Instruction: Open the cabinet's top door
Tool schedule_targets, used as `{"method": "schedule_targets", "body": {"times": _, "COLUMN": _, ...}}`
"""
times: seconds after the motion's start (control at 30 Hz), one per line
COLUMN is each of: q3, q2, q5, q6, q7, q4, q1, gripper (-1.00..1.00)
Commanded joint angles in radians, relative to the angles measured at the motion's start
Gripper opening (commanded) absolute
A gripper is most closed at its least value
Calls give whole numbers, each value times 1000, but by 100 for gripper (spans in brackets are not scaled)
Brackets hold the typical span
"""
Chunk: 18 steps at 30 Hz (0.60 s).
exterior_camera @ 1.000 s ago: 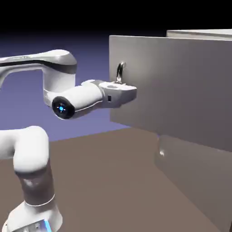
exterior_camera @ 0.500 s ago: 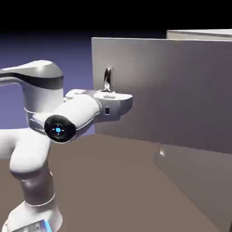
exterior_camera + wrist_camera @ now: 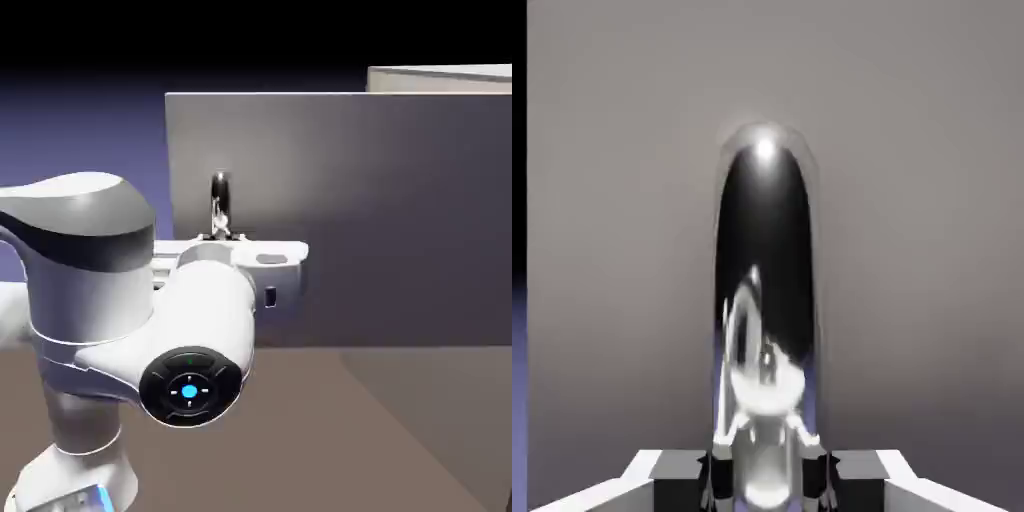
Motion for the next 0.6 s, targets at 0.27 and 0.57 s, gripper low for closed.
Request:
{"method": "schedule_targets", "body": {"times": 0.27, "q3": -174, "q2": -10, "q5": -83, "q6": -226, "q7": 49, "q4": 326, "q1": 290, "gripper": -100}}
{"method": "schedule_targets", "body": {"times": 0.57, "q3": -282, "q2": -63, "q5": -122, "q6": -432, "q7": 128, "q4": 653, "q1": 561, "gripper": -100}}
